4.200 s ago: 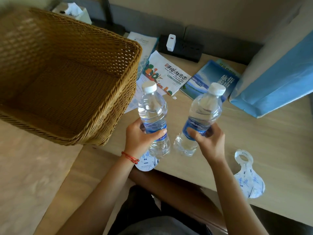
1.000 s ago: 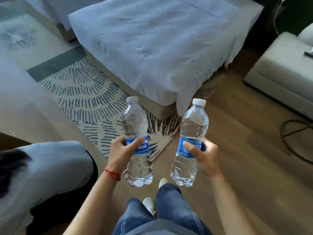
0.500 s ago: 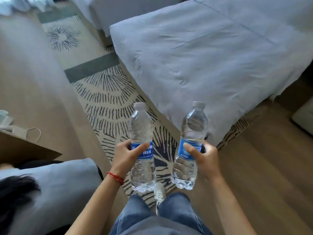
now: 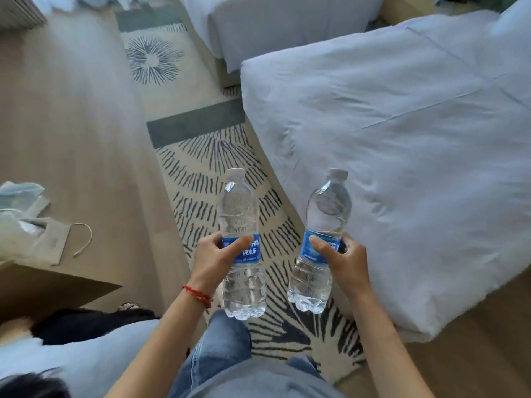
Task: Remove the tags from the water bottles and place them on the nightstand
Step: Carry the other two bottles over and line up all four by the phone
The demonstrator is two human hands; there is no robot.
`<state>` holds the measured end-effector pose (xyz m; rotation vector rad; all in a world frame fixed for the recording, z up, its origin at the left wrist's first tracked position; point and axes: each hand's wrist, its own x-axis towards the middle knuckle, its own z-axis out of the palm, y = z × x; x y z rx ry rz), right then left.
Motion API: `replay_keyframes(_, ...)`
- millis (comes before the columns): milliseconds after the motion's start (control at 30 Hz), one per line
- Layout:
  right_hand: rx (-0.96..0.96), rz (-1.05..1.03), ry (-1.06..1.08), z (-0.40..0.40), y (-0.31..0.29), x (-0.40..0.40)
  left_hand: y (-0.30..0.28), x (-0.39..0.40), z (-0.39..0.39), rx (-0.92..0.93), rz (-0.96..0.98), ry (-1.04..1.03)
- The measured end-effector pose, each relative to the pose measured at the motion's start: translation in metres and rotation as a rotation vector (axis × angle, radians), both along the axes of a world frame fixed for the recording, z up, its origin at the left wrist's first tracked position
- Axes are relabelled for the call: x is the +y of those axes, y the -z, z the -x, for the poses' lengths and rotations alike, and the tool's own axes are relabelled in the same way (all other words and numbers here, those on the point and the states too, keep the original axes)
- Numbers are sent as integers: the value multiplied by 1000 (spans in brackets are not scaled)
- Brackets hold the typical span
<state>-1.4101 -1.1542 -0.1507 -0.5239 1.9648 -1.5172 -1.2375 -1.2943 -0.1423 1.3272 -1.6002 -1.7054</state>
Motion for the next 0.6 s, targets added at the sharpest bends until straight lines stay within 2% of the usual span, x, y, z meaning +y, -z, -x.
replay_keyframes(267, -39, 58, -22, 21, -20, -217, -24, -216, 19, 10, 15, -15)
replay_keyframes(600, -47, 24, -64, 75, -10, -418, 1, -404, 65, 10, -88, -121)
